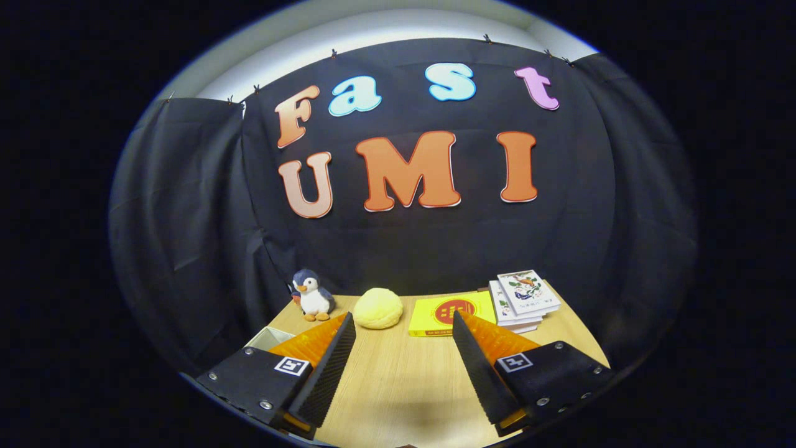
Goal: Open the storage box then place both shoes into the box .Put the left shoe in first, then the right shoe, with the right side of both shoes facing outward in a uniform manner.
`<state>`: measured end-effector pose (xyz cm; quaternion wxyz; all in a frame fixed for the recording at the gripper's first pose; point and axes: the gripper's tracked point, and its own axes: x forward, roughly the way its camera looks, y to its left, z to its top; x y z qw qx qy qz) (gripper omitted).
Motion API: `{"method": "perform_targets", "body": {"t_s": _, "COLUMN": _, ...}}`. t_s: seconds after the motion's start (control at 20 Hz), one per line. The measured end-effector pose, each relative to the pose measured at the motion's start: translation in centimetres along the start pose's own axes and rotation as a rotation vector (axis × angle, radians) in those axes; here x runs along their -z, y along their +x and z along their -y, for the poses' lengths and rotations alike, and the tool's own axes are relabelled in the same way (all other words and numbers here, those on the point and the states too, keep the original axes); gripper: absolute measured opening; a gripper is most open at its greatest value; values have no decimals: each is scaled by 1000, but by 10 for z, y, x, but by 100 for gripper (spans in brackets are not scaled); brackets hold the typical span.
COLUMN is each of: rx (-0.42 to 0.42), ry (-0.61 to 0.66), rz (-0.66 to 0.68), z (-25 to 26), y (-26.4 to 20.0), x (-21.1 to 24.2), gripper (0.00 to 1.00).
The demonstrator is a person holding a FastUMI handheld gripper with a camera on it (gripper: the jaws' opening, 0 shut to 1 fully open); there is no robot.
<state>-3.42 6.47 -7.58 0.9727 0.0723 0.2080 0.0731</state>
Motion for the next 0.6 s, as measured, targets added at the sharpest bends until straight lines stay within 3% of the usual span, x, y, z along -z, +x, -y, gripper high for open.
{"method": "perform_targets", "body": {"t_s": 0.25, "rx": 26, "ry": -28, "rz": 131, "z": 32, "y": -15, "x": -40, "gripper": 96}}
{"method": "perform_targets", "body": {"t_s": 0.6, "rx": 42, "ry": -80, "rz": 378, "z": 28, "y": -31, "x": -98, "gripper": 97}}
